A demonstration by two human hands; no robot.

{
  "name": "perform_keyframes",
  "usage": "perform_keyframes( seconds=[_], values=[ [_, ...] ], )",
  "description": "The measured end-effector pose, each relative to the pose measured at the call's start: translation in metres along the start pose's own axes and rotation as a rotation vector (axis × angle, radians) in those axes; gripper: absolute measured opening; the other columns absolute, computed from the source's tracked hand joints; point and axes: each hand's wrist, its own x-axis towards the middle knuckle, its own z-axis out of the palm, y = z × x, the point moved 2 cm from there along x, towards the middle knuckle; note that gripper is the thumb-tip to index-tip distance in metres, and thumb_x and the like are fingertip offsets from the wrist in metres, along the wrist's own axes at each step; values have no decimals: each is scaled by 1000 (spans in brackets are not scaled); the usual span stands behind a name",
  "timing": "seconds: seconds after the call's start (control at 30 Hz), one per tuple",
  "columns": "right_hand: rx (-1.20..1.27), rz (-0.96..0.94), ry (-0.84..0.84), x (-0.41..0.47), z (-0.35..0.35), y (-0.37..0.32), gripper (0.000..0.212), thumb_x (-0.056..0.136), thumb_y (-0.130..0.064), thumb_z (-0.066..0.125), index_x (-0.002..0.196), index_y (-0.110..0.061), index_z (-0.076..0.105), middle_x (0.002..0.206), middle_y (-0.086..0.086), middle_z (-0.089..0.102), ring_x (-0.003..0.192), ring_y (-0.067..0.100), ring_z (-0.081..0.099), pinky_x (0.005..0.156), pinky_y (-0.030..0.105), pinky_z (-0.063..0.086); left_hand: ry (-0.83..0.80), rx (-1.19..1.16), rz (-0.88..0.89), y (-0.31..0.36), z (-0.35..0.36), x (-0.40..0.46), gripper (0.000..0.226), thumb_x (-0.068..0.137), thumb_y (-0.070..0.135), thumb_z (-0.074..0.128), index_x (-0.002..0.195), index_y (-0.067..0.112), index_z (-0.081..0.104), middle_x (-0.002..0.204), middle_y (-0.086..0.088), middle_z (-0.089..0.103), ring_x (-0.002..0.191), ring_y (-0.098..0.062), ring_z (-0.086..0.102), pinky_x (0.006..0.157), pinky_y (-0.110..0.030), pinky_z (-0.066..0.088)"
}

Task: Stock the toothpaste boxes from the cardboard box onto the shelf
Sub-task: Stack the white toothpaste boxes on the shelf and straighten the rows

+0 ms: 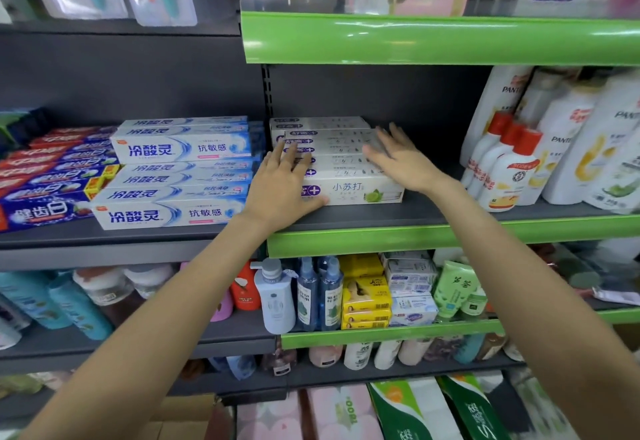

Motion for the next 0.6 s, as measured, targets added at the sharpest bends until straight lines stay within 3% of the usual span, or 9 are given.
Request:
perform_keyframes(
  seconds=[0.2, 0.37, 0.47, 0.6],
  values=[
    [-190, 98, -169, 52, 1, -5, 77, 92, -64, 24, 151, -20, 3, 159, 8, -3, 146, 25, -4, 118, 43, 6, -48, -10, 37, -8, 4, 7, 91, 82, 69, 45, 149, 14, 16, 157, -7, 18, 145, -24, 11, 118, -36, 12],
    [-192, 65, -153, 49, 8, -12, 72, 94, -61, 26, 151, -21, 7, 159, 7, -5, 146, 23, -6, 117, 41, 4, -78, -77, 49, -8, 5, 6, 90, 85, 64, 46, 149, 9, 15, 156, -11, 17, 145, -25, 8, 119, -32, 7],
    [-206, 61, -166, 53, 9, -9, 73, 93, -62, 25, 151, -22, 6, 159, 6, -6, 146, 23, -8, 118, 43, 4, -54, -182, 6, -8, -1, 9, 77, 91, 59, 38, 148, 10, 22, 156, -10, 19, 145, -25, 10, 118, -33, 7],
    [-203, 42, -173, 59, 11, -2, 75, 92, -64, 26, 151, -22, 7, 159, 6, -3, 146, 22, -7, 119, 44, 4, -2, -433, -90, -17, -14, 42, 52, 100, 35, 33, 146, 13, 29, 155, -8, 23, 144, -22, 16, 116, -31, 13]
  ],
)
